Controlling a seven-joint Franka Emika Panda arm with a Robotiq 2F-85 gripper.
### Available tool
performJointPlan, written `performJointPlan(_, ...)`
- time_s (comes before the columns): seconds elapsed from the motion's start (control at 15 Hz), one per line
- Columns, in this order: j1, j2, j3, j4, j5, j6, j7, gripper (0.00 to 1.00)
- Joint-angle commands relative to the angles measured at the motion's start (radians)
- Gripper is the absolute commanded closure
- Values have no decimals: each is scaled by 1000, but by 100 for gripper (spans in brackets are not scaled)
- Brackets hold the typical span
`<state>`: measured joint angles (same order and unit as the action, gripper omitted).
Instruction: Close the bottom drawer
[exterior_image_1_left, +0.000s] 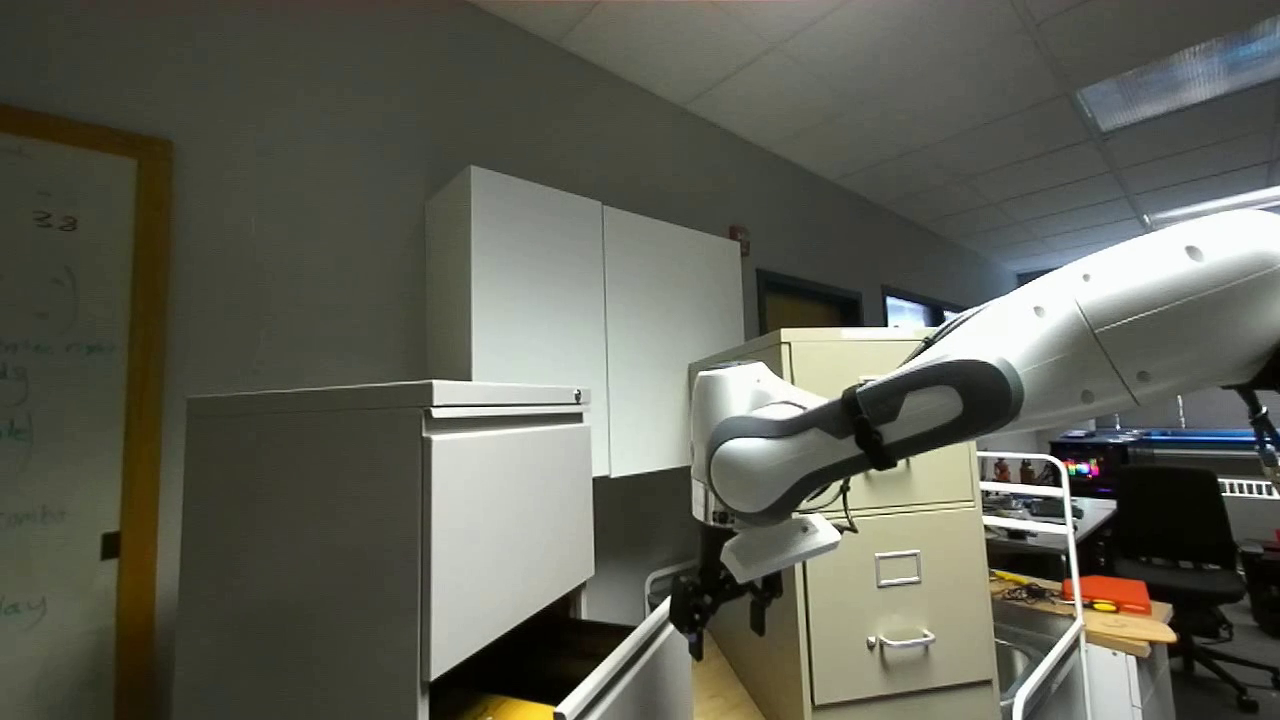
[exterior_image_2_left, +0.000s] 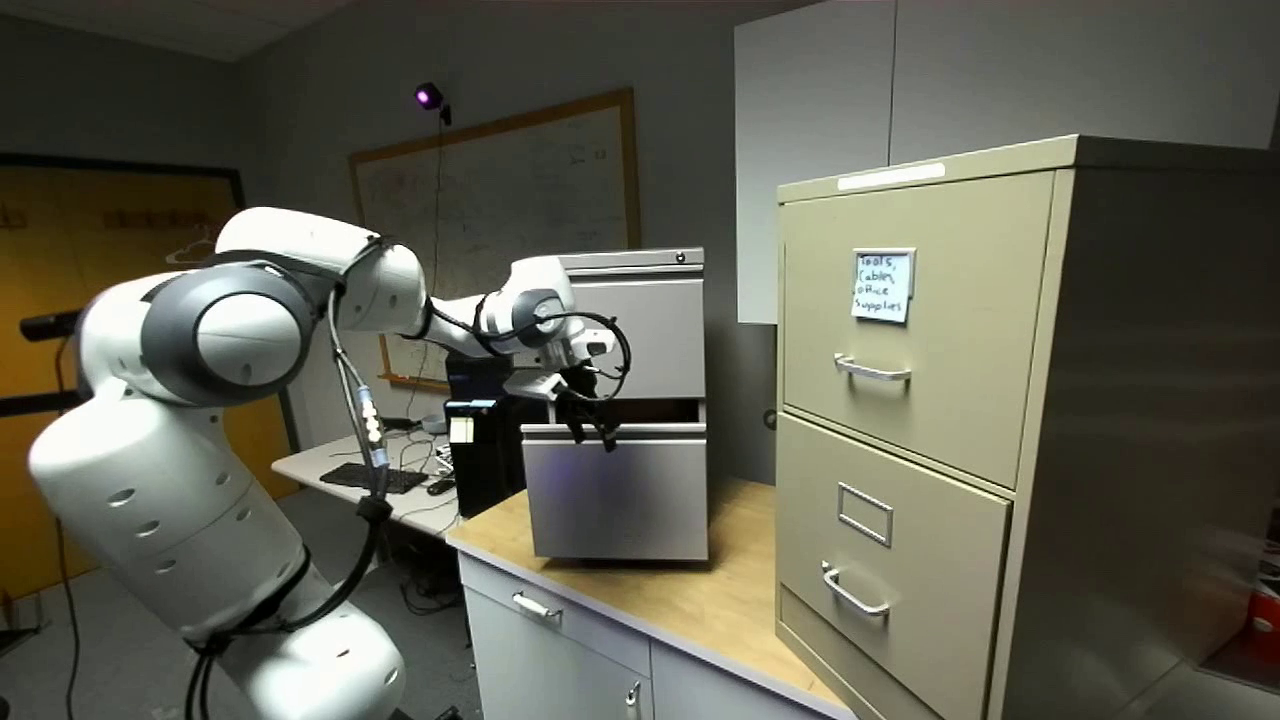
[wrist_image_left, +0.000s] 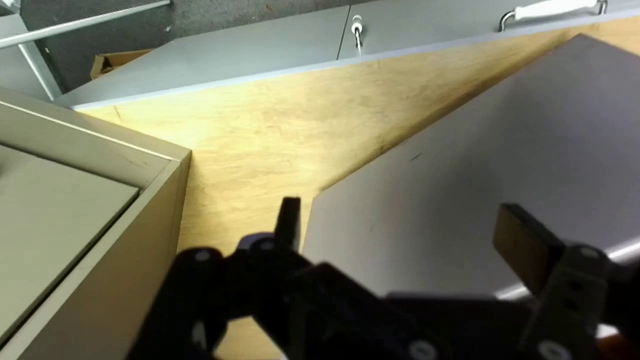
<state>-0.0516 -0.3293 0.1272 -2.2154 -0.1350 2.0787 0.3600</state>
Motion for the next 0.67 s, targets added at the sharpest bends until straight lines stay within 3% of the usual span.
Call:
performJointPlan(0.0,-32,76,-49,16,-24,129,23,0)
performJointPlan(0.13,-47,129,-79,28,-10,204,20,3)
performJointPlan(0.2,-52,152,-95,36,2,237,18,27)
performJointPlan(0.33,-57,204,-120,57,17,300,14,33)
performJointPlan(0.6,-52,300,-163,109,96,401,-8,66)
